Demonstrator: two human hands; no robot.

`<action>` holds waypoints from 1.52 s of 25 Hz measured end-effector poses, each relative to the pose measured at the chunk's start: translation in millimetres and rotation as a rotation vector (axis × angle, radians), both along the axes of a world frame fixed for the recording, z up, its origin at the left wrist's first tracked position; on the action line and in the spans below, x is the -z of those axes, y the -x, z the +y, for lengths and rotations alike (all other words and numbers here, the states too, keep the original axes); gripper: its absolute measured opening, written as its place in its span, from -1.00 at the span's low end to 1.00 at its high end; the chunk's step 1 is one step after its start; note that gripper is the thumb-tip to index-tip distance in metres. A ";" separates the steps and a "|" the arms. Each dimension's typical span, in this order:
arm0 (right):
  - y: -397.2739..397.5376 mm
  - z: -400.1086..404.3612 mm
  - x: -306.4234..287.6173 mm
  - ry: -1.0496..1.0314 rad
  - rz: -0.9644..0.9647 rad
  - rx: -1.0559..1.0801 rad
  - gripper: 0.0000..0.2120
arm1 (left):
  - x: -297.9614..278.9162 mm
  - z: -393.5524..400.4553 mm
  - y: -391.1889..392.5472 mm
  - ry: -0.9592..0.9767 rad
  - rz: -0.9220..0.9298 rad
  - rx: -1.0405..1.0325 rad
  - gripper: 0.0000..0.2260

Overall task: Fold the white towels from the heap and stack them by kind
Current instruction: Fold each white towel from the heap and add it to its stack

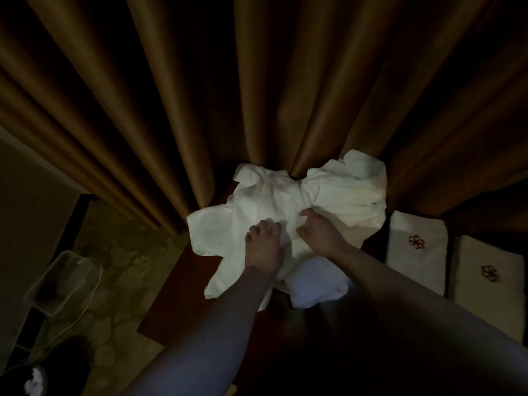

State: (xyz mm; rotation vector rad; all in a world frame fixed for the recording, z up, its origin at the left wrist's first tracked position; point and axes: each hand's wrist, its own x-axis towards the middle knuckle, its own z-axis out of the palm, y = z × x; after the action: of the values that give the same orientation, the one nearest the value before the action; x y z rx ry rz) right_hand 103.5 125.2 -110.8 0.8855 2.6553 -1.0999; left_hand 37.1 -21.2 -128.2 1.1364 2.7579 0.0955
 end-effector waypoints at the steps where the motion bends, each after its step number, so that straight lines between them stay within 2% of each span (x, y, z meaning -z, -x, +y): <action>1: 6.3 -0.6 3.5 0.015 0.008 0.011 -0.58 | 6.8 -4.3 9.8 -0.039 -0.019 0.055 -0.52; 5: 25.3 -5.1 10.8 0.037 0.140 0.103 -0.44 | 14.3 -22.0 51.5 -0.332 -0.066 0.177 -0.72; 8: 38.2 -3.5 8.7 -0.016 0.220 0.121 -0.53 | 16.3 -31.7 63.4 -0.394 -0.071 0.194 -0.75; 13: 58.8 11.6 -3.2 -0.177 0.239 0.045 -0.76 | 10.7 -39.2 69.5 -0.564 -0.413 0.049 -0.66; 16: 61.2 21.9 -14.4 -0.265 0.313 -0.025 -0.84 | -6.8 -40.3 71.1 -0.667 -0.478 -0.096 -0.72; 19: 62.2 23.6 -44.1 -0.075 0.326 0.004 -0.94 | -40.1 -33.4 77.0 -0.714 -0.535 -0.245 -0.75; 23: 72.3 20.9 -90.8 0.098 0.418 0.099 -0.91 | -94.7 -14.2 82.3 -0.784 -0.580 -0.364 -0.76; 27: 73.8 14.8 -151.8 0.273 0.545 0.103 -0.72 | -140.2 -17.2 89.5 -0.780 -0.506 -0.219 -0.62; 29: 70.8 11.1 -182.0 0.309 0.555 0.077 -0.66 | -162.9 -17.9 86.9 -0.821 -0.560 -0.119 -0.70; 32: 65.8 7.3 -220.1 0.285 0.573 -0.001 -0.63 | -198.7 -11.8 72.0 -0.990 -0.570 -0.018 -0.82; 35: 50.1 0.2 -250.8 0.272 0.634 -0.027 -0.64 | -232.1 -11.6 49.9 -1.110 -0.604 -0.092 -0.79; 38: 24.9 -0.5 -250.9 0.000 0.719 0.126 -0.78 | -259.1 -9.7 22.4 -1.142 -0.634 -0.119 -0.75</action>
State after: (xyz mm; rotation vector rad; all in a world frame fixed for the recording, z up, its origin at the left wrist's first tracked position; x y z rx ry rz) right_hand 78.6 124.7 140.1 0.7680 3.1723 -1.7156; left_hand 14.7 -30.9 130.8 0.8202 2.0656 1.8313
